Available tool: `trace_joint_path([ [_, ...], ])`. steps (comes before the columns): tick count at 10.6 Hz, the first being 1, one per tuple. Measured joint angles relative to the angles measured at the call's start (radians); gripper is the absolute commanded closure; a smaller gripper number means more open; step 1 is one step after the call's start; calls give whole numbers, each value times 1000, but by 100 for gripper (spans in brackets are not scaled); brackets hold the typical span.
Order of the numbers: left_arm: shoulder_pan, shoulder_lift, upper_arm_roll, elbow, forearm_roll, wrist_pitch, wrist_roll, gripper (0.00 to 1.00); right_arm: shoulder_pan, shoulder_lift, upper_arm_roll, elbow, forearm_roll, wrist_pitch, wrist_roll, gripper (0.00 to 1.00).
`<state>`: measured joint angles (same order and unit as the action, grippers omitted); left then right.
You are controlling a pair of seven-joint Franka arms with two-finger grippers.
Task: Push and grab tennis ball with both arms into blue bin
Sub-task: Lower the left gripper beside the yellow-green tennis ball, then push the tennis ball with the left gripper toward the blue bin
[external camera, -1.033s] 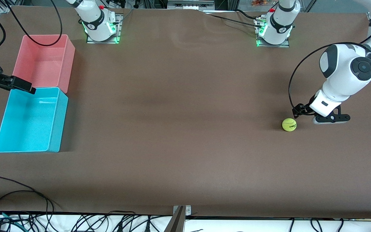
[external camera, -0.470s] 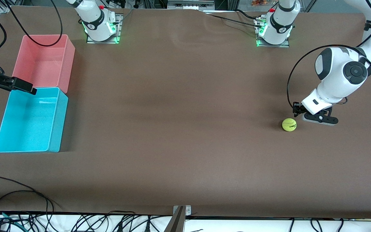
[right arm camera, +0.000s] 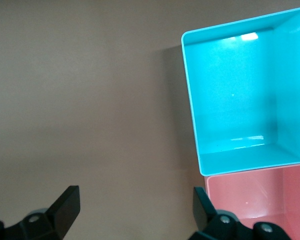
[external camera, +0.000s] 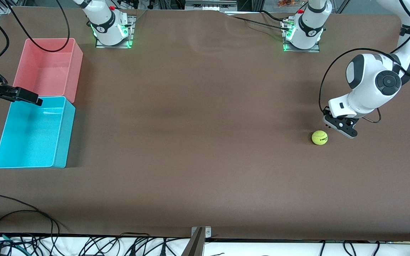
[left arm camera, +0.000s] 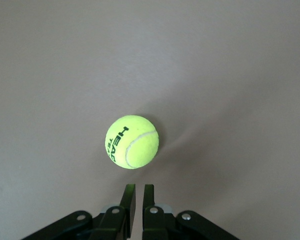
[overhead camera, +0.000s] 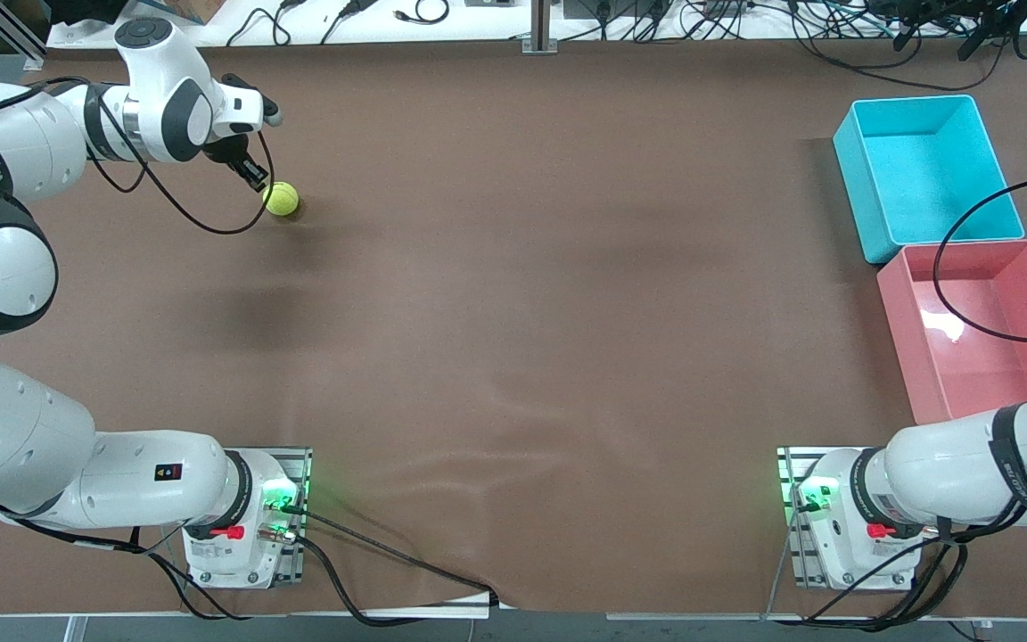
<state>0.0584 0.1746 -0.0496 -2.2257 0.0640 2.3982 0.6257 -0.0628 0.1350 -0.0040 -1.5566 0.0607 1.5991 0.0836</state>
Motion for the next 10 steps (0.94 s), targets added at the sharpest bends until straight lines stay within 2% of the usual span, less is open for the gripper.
trace_joint_path([
  [5, 27, 14, 2, -8, 0, 0, 431, 85, 0, 1, 0, 0, 0, 0, 0, 0],
  [10, 73, 59, 8, -9, 0, 26, 712, 85, 0, 2, 0, 0, 0, 0, 0, 0],
])
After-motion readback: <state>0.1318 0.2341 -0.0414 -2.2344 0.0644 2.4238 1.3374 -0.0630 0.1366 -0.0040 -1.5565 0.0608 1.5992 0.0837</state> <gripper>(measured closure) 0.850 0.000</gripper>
